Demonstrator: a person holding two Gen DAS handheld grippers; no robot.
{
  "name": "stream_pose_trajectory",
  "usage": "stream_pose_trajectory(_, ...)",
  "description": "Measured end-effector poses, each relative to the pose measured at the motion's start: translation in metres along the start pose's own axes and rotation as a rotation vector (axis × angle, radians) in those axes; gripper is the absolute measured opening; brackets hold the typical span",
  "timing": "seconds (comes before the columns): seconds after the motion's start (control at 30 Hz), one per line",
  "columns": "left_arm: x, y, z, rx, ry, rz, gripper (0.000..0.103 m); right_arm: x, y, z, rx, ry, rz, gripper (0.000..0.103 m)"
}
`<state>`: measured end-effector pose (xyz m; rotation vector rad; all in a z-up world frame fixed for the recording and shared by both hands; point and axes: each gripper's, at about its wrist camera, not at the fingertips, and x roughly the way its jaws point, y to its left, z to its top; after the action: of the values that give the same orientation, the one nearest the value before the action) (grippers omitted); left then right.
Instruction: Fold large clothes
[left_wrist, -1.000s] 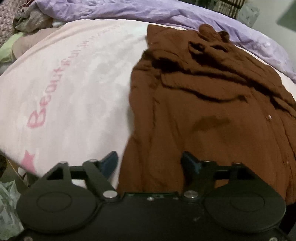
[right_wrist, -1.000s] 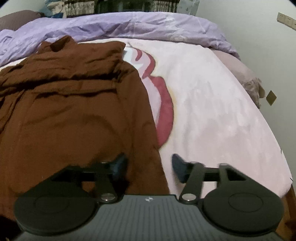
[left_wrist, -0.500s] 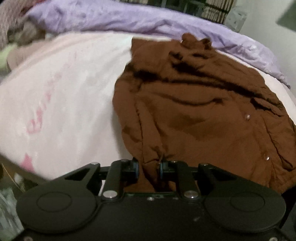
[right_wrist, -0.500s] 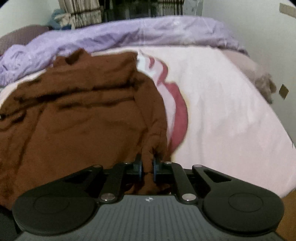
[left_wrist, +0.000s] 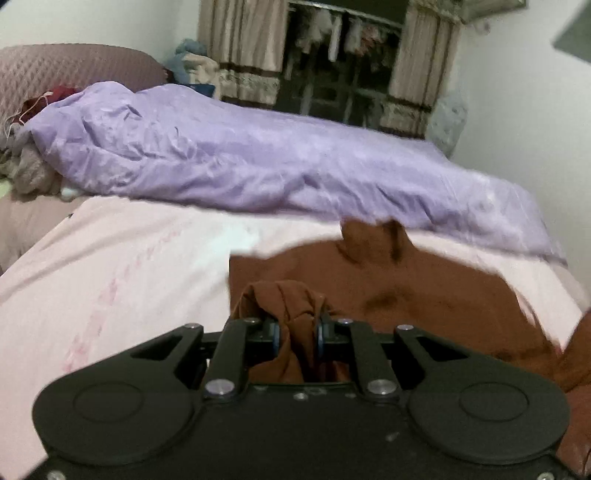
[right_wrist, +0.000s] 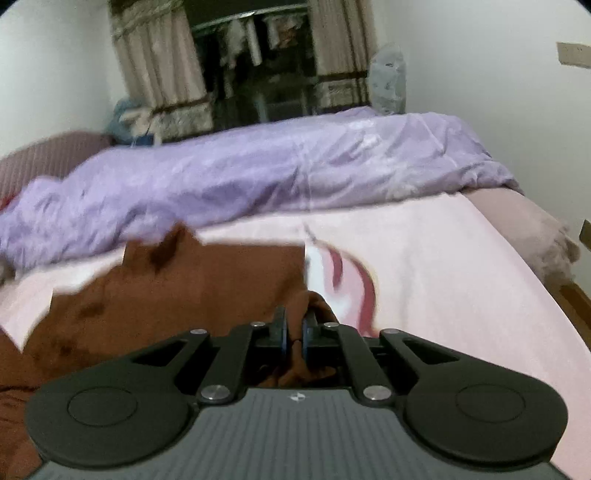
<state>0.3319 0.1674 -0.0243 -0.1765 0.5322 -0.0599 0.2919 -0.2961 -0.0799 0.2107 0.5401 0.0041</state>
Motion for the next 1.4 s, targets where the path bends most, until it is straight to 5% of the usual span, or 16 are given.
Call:
stream_pose_trajectory(0.13,0.062,0.011,0.038,-0.021,0.018,0.036,0.015,0.049,-0.002,0.043,0.050,-0.040,-0.025,0.008)
stream_pose_trajectory(0.27,0.122,0.032,0.058,-0.102,0.087,0.045,0.031,0.114,-0.016,0.067,0.151,0.000,-0.041,0.012)
stream_pose_trajectory(0.37,0.145,0.049,0.054,-0.210,0.125,0.019,0.046,0.152,-0.025,0.066,0.212,0.063,-0.010,0.028)
stream_pose_trajectory(0.47,0.150,0.051,0.052,-0.178,0.102,0.139,0.078,0.170,-0.017,0.053,0.170,0.075,-0.023,0.043)
stream_pose_trajectory(0.5,0.150,0.052,0.055,-0.174,0.086,0.179,0.080,0.171,-0.015,0.049,0.154,0.063,-0.041,0.055)
stream_pose_trajectory(0.57,0.147,0.058,0.059,-0.184,0.077,0.201,0.080,0.168,-0.011,0.043,0.110,0.011,-0.098,0.070)
stream_pose_trajectory(0.77,0.141,0.067,0.056,-0.187,0.054,0.234,0.080,0.145,-0.021,0.046,0.126,-0.095,-0.128,0.087)
stream_pose_trajectory(1.03,0.127,0.061,0.054,-0.133,0.018,0.208,0.082,0.145,-0.037,0.042,0.138,-0.052,-0.127,0.090)
stream_pose_trajectory(1.3,0.184,0.040,0.031,-0.022,0.224,0.163,0.083,0.184,-0.007,0.022,-0.053,0.087,-0.132,0.092)
stream_pose_trajectory(1.4,0.198,0.039,0.020,-0.017,0.238,0.099,0.079,0.197,0.006,0.016,-0.170,0.110,-0.148,0.088)
